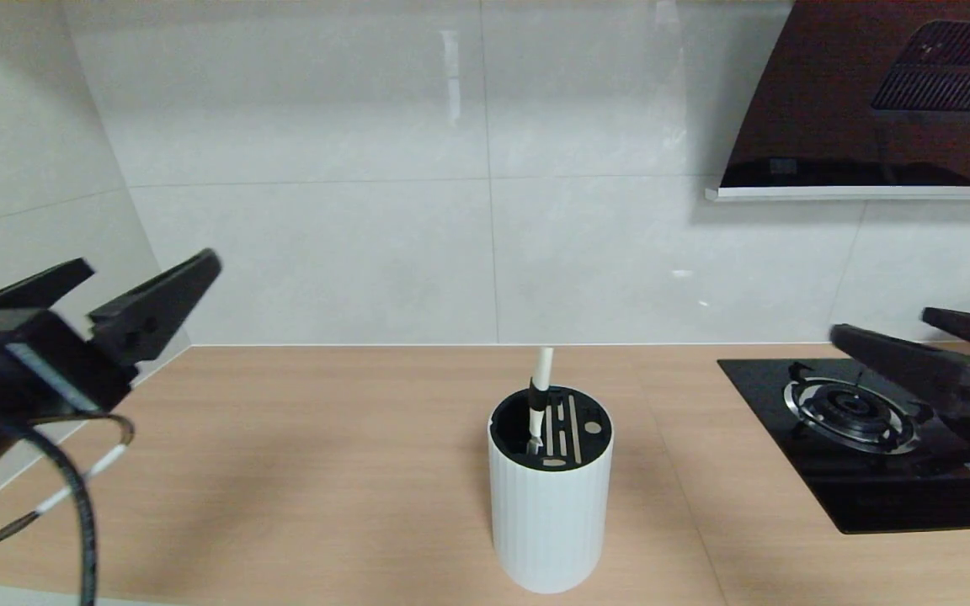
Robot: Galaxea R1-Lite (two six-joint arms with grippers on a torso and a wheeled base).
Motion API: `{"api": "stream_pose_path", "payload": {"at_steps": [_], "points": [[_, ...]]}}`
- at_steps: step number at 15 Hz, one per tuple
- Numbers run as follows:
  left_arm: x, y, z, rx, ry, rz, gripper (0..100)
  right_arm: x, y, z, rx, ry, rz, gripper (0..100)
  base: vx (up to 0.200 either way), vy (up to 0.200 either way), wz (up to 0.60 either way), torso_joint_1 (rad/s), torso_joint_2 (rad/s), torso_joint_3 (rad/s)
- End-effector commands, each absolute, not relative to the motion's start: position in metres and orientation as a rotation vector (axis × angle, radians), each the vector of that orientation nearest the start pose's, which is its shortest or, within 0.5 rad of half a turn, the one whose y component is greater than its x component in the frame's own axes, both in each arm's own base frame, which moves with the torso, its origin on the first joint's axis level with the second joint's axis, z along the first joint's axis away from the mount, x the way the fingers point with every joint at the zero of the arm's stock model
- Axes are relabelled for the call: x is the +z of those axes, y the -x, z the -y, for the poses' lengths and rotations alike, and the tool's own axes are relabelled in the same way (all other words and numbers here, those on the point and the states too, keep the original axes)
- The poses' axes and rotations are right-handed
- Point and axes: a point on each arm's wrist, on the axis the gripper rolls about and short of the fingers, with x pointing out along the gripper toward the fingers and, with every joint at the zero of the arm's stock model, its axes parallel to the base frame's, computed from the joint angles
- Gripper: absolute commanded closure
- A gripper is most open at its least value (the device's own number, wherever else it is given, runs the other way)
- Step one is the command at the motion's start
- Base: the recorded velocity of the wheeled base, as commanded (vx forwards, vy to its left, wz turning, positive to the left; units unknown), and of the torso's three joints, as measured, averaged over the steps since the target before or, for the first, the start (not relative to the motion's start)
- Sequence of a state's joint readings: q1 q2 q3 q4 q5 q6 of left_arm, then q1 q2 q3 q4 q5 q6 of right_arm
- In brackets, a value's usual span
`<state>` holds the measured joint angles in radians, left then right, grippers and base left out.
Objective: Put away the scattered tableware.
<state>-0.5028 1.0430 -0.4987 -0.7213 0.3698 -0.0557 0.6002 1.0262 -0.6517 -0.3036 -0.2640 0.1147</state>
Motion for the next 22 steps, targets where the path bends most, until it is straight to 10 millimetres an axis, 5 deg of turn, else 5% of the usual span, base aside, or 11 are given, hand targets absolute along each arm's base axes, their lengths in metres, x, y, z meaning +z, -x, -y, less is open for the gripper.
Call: {"api": "stream_pose_path", "payload": {"at_steps": [1, 5, 9, 12, 15, 17, 22], "points": [[0.242, -0.033, 0.006, -0.057, 0.135, 0.221, 0, 0.249, -0.031, -0.008, 0.187, -0.136, 0.172, 0, 0.0, 0.0, 0.0, 0.0, 0.0, 0.0], [0.208, 0.034, -0.018, -0.047, 0.098, 0.179, 0, 0.222, 0.03, 0.016, 0.041, -0.134, 0.214, 0, 0.0, 0.0, 0.0, 0.0, 0.0, 0.0], [0.175, 0.061, -0.023, 0.05, 0.044, 0.181, 0, 0.188, 0.065, 0.014, -0.115, -0.093, 0.216, 0, 0.0, 0.0, 0.0, 0.0, 0.0, 0.0], [0.18, 0.06, -0.023, 0.157, 0.078, 0.185, 0, 0.174, 0.06, 0.009, -0.201, -0.077, 0.178, 0, 0.0, 0.0, 0.0, 0.0, 0.0, 0.0], [0.174, 0.059, -0.01, 0.268, -0.008, 0.168, 0, 0.138, 0.05, 0.004, -0.222, -0.043, 0.109, 0, 0.0, 0.0, 0.0, 0.0, 0.0, 0.0], [0.15, 0.062, -0.006, 0.288, -0.028, 0.172, 0, 0.128, 0.046, 0.004, -0.222, -0.042, 0.1, 0, 0.0, 0.0, 0.0, 0.0, 0.0, 0.0], [0.101, 0.033, -0.006, 0.278, -0.001, 0.067, 0, 0.082, 0.025, 0.005, -0.212, 0.002, 0.024, 0, 0.0, 0.0, 0.0, 0.0, 0.0, 0.0]]}}
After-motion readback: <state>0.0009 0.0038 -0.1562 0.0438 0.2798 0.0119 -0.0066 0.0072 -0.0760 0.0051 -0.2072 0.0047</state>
